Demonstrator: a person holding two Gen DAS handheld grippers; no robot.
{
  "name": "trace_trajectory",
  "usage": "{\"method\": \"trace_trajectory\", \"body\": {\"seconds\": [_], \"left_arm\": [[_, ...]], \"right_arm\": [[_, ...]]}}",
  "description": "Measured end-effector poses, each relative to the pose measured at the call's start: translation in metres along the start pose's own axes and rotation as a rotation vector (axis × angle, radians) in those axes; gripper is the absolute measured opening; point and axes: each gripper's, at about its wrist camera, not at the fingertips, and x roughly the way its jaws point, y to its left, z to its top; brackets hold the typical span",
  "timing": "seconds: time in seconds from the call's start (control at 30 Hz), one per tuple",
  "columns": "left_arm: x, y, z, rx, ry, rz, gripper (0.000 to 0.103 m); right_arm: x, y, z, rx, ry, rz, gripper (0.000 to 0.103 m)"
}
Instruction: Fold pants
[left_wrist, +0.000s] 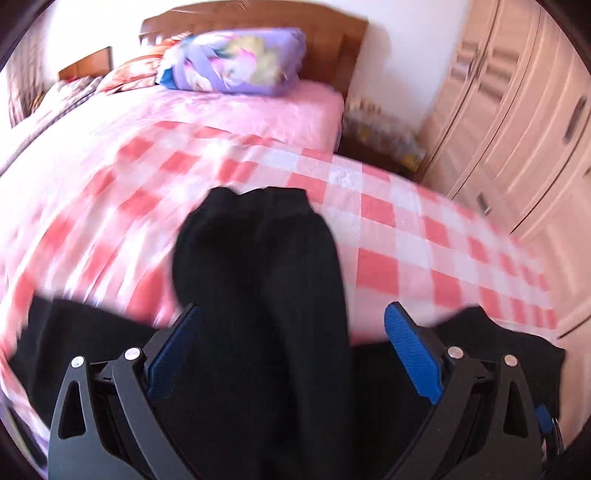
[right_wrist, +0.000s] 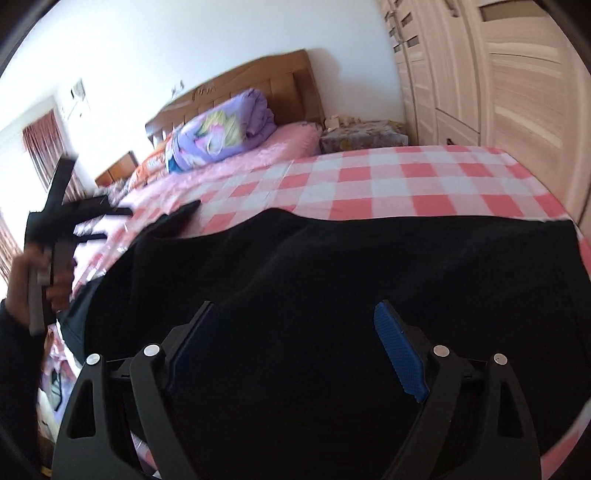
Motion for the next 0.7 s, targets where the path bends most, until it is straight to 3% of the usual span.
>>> {"method": "trace_trajectory", "body": {"seconds": [0.13, 0.17, 0.27, 0.33, 0.4, 0.43, 0.53, 0.63, 0.7], "left_arm": [[0.075, -0.037, 0.031, 0.145, 0.174, 0.154, 0.096], [0.093, -0.040, 0.032, 0.169, 0.221, 0.188, 0.084], [0.116, -0.028, 0.025, 0.178, 0.291, 0.216, 0.018], [0.099, -0.014, 0.023, 0.145, 0.213, 0.157, 0.016], [0.062, 0.012, 0.017, 0.084, 0.078, 0.122, 0.014], [0.029, 0.034, 0.007, 0.033, -0.027, 0.061, 0.014], [-0.054, 0.095, -0.031, -0.069, -0.264, 0.020, 0.014], [-0.109, 0.166, -0.086, -0.204, -0.362, 0.043, 0.009], [-0.124, 0.200, -0.119, -0.255, -0.367, 0.035, 0.009]], "right_arm": [[0.026, -0.002, -0.005, 0.015, 0.060, -0.006, 0.084], [0.033, -0.003, -0.008, 0.023, 0.076, -0.009, 0.084], [0.034, -0.012, -0.011, 0.061, 0.071, 0.024, 0.084], [0.034, -0.017, -0.012, 0.084, 0.070, 0.040, 0.085], [0.033, -0.018, -0.012, 0.094, 0.063, 0.052, 0.085], [0.033, -0.018, -0.012, 0.093, 0.062, 0.055, 0.085], [0.031, -0.019, -0.013, 0.102, 0.057, 0.065, 0.085], [0.030, -0.018, -0.013, 0.112, 0.053, 0.071, 0.085], [0.030, -0.018, -0.013, 0.114, 0.051, 0.073, 0.085]]}}
